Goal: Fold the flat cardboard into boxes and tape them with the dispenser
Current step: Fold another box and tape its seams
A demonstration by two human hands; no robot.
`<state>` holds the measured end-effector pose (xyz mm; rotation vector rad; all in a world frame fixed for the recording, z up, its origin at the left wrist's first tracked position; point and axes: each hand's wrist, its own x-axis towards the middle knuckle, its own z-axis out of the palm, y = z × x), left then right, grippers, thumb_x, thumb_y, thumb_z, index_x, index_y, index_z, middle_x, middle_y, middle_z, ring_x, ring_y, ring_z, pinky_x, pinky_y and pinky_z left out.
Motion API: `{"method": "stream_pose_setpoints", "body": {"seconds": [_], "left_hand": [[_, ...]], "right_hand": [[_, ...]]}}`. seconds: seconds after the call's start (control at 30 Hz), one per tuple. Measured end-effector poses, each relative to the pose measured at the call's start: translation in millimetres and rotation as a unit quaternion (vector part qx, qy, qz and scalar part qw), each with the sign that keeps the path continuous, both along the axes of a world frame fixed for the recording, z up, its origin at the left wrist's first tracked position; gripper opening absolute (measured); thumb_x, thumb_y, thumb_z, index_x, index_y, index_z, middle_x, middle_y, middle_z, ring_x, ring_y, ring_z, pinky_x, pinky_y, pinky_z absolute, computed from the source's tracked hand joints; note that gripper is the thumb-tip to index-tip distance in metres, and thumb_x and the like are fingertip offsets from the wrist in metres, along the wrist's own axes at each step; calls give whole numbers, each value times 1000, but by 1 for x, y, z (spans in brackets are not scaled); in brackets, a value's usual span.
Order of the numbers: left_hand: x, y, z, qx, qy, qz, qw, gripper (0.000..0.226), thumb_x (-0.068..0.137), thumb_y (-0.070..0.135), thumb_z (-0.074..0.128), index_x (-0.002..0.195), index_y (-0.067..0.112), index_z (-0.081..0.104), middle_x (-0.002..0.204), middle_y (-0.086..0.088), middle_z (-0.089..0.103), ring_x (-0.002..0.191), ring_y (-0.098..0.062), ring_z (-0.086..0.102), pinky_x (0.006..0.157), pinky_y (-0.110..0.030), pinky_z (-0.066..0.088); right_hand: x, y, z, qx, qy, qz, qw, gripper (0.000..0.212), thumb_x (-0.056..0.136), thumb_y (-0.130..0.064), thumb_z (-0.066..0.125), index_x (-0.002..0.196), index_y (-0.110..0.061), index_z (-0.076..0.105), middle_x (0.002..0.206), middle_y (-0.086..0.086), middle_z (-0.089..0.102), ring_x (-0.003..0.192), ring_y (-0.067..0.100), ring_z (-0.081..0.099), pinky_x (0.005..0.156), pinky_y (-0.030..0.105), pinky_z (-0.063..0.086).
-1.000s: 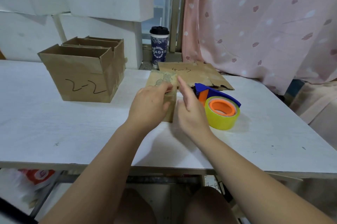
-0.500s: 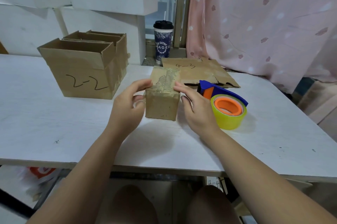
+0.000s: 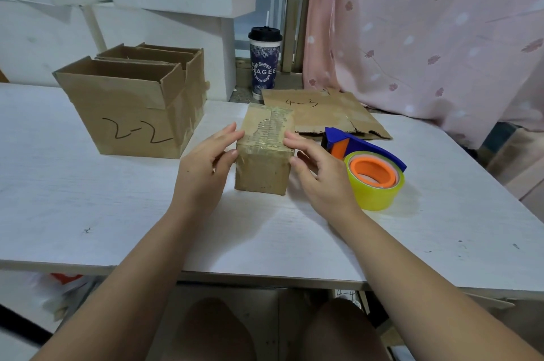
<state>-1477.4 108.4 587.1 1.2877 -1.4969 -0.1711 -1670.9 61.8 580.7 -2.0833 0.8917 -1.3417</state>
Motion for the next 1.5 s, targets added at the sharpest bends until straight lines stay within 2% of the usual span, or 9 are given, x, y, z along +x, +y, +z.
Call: {"method": "stream_pose_setpoints", "body": {"seconds": [0.1,0.27,0.47,0.63,0.83,1.0,1.07,1.2,1.5], "left_hand": [[0,-2,-1,15,-44,-8,999,34,95,1,46,124,13,57,129,32,39,94,4,50,83,-14,41],[0,-4,-2,-11,-115,-10,993,28,90,8,40,113,4,55,131,14,45,103,-26,53,87,-31,39],[6,-1,-10,-8,-148,-11,989,42,91,35,34,130,24,46,130,32,37,104,-11,38,85,-19,30],[5,-1,-4,-42,-253,-8,966,44,89,28,42,125,5,54,132,-4,52,121,-13,41,87,-20,23],[-1,2,1,-47,-229,12,972,43,81,28,46,116,7,60,123,-3,58,113,-15,49,82,-23,24],[-12,5,6,53,-65,-29,996,40,80,58,32,110,45,56,118,11,41,121,-11,34,93,0,11],[-15,2,10,68,-2,-27,997,33,85,60,31,99,49,58,110,14,42,122,-12,34,93,-3,15],[-16,-7,22,88,52,-24,994,13,91,41,56,86,42,67,98,16,46,116,-8,37,96,-22,27],[-9,-3,18,46,-56,-4,997,21,88,28,64,99,46,64,99,21,46,111,-15,37,98,-26,25]], "right_hand": [[2,1,0,1,-4,-1,1000,32,92,-3,56,118,-19,65,122,-31,51,125,-5,47,105,25,42],[3,2,-1,14,-17,2,1000,29,91,-4,56,115,-18,65,123,-24,55,125,-1,50,106,36,42],[3,3,1,70,-66,28,995,26,89,-9,56,110,-20,64,124,-15,60,123,3,53,105,42,44],[4,2,1,66,-60,25,996,24,89,-7,60,108,-20,64,121,-18,60,121,4,54,104,41,44],[6,1,-2,-2,-17,-16,1000,23,89,-6,61,110,-12,65,121,-15,60,118,-4,53,103,31,44],[2,4,0,21,-10,16,1000,26,87,-19,60,112,-18,64,125,-13,59,122,-2,51,105,27,40],[5,5,5,50,-43,15,998,19,89,-29,56,104,-22,66,120,-13,63,118,-1,54,103,30,42],[9,-2,14,97,-89,3,991,9,90,-26,64,85,-30,71,107,-10,70,108,3,61,100,40,46],[2,-9,12,80,-58,24,995,19,83,-12,72,90,-29,69,106,-16,67,109,2,61,98,29,47]]}}
